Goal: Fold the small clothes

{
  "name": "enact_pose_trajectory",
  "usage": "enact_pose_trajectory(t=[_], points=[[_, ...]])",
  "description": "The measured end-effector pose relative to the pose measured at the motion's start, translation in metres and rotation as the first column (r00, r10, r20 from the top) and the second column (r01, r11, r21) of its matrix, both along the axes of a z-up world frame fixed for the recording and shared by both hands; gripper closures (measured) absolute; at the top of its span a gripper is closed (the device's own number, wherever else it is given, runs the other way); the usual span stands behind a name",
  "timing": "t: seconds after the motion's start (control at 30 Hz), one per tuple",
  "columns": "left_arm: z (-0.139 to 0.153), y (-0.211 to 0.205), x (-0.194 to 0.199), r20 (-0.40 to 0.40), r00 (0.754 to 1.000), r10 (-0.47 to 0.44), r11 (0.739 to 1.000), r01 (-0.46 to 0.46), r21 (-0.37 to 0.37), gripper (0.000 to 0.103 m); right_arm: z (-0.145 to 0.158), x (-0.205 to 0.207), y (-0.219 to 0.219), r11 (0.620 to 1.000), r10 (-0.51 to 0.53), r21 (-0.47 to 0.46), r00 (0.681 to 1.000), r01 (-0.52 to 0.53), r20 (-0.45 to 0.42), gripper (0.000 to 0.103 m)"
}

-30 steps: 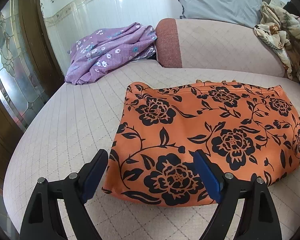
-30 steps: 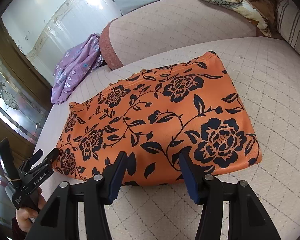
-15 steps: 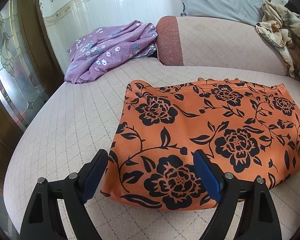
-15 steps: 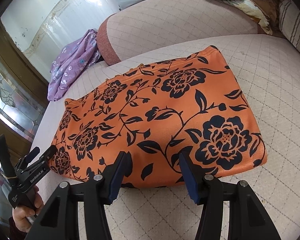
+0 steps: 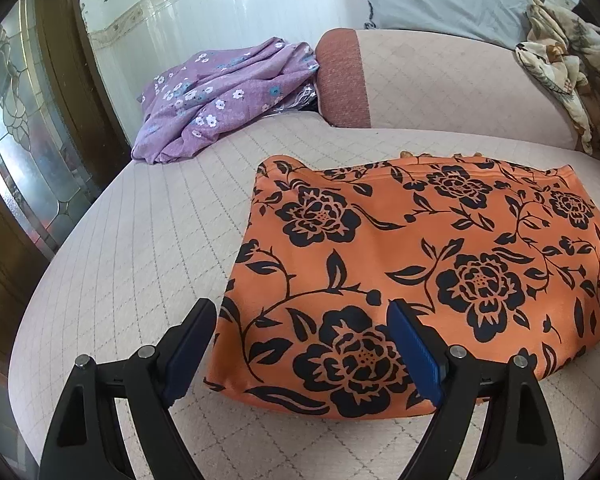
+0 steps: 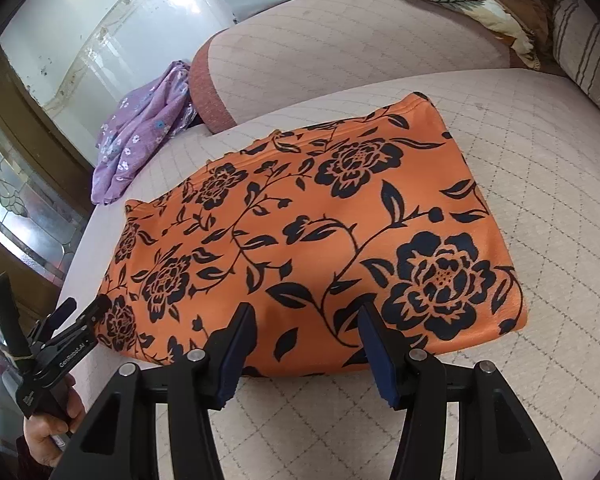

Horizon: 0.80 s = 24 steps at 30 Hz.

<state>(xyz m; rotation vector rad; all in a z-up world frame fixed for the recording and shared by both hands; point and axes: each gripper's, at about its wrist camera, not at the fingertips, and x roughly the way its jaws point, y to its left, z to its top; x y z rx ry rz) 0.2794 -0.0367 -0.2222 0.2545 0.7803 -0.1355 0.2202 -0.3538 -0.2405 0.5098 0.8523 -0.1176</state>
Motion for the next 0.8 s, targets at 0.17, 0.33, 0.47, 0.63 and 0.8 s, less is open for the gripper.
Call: enact_pose_trajectory(t=[0.17,0.33,0.47,0.63,0.8], points=[[-0.003,0.007,0.008,-0.02,0.999,0.032,0.999,-0.032,-0.012,0.015,-0.003,0.007,-0.019,0.998,-0.062,-0.022,0.998,0.062,0.011,0.045],[-0.007,0.015,0.018,-0.023,0.997,0.074,0.997,-0.074,0.0,0.015,-0.01,0.01,-0.055,0.984,-0.179,0.012,0.984,0.178,0.022,0.045],[-0.02,0.021,0.028,-0.072,0.991,0.112,0.993,-0.11,0.038,0.015,-0.023,0.016,-0.074,0.974,-0.225,0.035,0.974,0.225,0.015,0.045],[-0.027,0.02,0.032,-0.107,0.988,0.112,0.993,-0.108,0.044,0.015,-0.027,0.027,-0.071,0.977,-0.213,-0.012,0.977,0.213,-0.002,0.043],[-0.02,0.023,0.03,-0.092,0.99,0.105,0.994,-0.105,0.012,0.015,-0.01,0.021,-0.064,0.979,-0.205,-0.009,0.977,0.206,0.068,0.043]])
